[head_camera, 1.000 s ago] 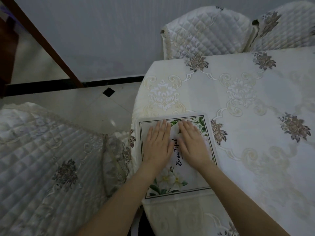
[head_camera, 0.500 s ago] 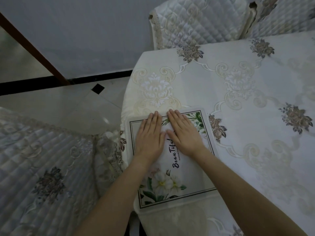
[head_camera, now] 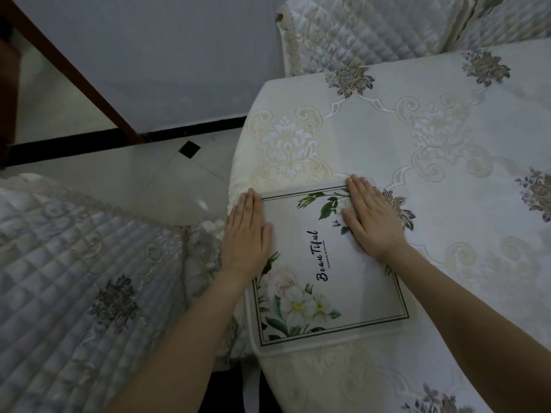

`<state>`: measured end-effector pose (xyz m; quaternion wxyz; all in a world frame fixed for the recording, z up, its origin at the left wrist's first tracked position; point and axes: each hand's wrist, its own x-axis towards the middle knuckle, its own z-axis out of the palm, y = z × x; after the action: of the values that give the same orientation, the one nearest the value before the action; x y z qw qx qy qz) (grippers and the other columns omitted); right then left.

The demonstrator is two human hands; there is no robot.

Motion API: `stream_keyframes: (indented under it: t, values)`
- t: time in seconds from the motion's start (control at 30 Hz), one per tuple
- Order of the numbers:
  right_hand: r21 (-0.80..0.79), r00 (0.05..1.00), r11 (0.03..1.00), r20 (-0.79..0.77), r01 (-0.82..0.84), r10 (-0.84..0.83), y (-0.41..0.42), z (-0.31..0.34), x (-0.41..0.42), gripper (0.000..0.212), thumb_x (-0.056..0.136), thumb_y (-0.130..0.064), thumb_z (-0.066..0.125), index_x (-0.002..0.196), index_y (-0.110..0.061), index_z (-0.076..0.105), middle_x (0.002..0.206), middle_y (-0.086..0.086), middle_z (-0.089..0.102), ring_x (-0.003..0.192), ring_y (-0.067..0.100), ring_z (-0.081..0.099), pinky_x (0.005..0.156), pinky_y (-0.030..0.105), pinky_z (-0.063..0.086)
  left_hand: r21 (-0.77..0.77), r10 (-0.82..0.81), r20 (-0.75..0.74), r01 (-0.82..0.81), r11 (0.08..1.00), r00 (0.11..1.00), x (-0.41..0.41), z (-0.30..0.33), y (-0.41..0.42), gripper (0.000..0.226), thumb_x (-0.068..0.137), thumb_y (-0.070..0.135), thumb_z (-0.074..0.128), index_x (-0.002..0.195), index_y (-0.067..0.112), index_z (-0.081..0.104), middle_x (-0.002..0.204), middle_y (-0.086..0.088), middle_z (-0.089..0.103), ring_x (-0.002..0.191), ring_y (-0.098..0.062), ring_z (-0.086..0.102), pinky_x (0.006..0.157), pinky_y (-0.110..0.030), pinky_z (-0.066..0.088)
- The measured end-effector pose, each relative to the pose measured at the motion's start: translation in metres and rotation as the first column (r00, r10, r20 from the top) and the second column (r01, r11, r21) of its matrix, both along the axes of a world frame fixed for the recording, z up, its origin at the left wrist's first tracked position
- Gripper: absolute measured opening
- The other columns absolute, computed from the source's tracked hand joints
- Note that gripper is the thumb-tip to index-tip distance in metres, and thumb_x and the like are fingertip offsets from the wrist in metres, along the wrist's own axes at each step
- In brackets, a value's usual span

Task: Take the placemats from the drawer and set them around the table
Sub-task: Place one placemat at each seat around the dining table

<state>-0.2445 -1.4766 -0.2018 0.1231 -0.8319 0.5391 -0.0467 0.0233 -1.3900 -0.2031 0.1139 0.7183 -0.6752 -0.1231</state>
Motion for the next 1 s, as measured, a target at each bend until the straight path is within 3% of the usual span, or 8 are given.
stream_keyframes:
  t: [0.13,0.23,0.4,0.47,0.6,0.77,0.87,1.0]
  values:
    - [0.021,0.999,0.999,-0.023,0.034,-0.033,0.005,0.008,0.001,0.07,0.096,-0.056,0.006,0.153,-0.014,0.01,0.16,0.002,0.01,0.147,0.015,0.003,0.12,0.033,0.003,0.016,-0.033,0.012,0.032,0.999,0.999,0.001,0.005,0.001,0.064,0.098,0.04,0.012,0.152,0.006,0.004,0.16,-0.008,0.002,0.148,-0.019,0.002,0.12,-0.032,-0.002]
    - [0.033,0.99,0.995,0.101,0.098,-0.1,0.032,0.027,0.019,0.065,0.098,-0.05,0.012,0.152,-0.014,0.015,0.158,0.001,0.012,0.147,0.017,0.004,0.119,0.032,0.0,-0.011,-0.033,0.018,0.033,0.999,0.999,-0.013,0.021,0.012,0.065,0.098,0.039,0.015,0.151,0.003,0.008,0.159,-0.014,0.005,0.148,-0.024,0.004,0.12,-0.034,-0.002]
    - [0.066,0.981,0.995,0.183,-0.076,0.063,0.123,0.028,0.05,0.059,0.101,-0.044,0.009,0.151,-0.013,0.014,0.159,0.003,0.013,0.148,0.015,0.004,0.12,0.033,0.002,-0.024,-0.19,0.006,0.19,0.981,0.982,-0.073,0.023,0.077,0.06,0.101,0.034,0.016,0.149,-0.001,0.018,0.157,-0.017,0.014,0.146,-0.028,0.013,0.117,-0.042,0.013]
    - [0.088,0.978,0.993,0.199,-0.082,0.063,0.146,0.019,0.053,0.059,0.102,-0.042,0.009,0.151,-0.011,0.019,0.159,0.004,0.015,0.148,0.014,0.006,0.12,0.035,0.006,0.003,-0.16,-0.007,0.16,0.987,0.987,-0.089,0.014,0.098,0.059,0.098,0.031,0.02,0.148,-0.001,0.021,0.157,-0.016,0.017,0.146,-0.028,0.015,0.116,-0.041,0.014]
    - [0.121,0.988,0.99,0.146,-0.072,0.054,0.163,0.003,0.048,0.058,0.102,-0.039,0.008,0.15,-0.01,0.022,0.159,0.004,0.016,0.148,0.017,0.008,0.118,0.041,0.013,0.047,-0.096,-0.016,0.096,0.994,0.995,-0.099,0.003,0.116,0.06,0.1,0.032,0.005,0.15,0.001,0.016,0.158,-0.015,0.014,0.147,-0.025,0.009,0.118,-0.041,0.008]
    - [0.085,0.991,0.989,0.067,-0.123,0.117,0.156,0.005,0.031,0.058,0.102,-0.042,0.02,0.152,-0.014,0.017,0.16,0.001,0.012,0.148,0.015,0.005,0.12,0.038,0.009,0.055,-0.14,-0.029,0.142,0.988,0.99,-0.093,0.006,0.115,0.059,0.101,0.033,0.021,0.151,0.003,0.012,0.16,-0.013,0.008,0.148,-0.021,0.003,0.12,-0.039,0.007]
    - [0.068,0.997,0.995,0.028,-0.073,0.072,0.148,0.01,0.006,0.059,0.101,-0.043,0.023,0.153,-0.015,0.015,0.16,0.0,0.012,0.148,0.014,0.005,0.12,0.036,0.01,0.071,-0.163,-0.017,0.164,0.984,0.986,-0.082,0.006,0.116,0.063,0.101,0.036,0.031,0.151,0.004,0.01,0.16,-0.011,0.005,0.148,-0.02,0.002,0.12,-0.039,0.01]
    - [0.062,1.0,0.998,0.013,0.0,-0.001,0.142,0.014,-0.025,0.061,0.099,-0.042,0.027,0.152,-0.013,0.017,0.159,0.001,0.017,0.147,0.013,0.01,0.12,0.035,0.011,0.093,-0.19,-0.008,0.19,0.977,0.982,-0.064,0.008,0.121,0.065,0.1,0.039,0.03,0.151,0.004,0.01,0.16,-0.01,0.005,0.148,-0.019,0.002,0.119,-0.04,0.012]
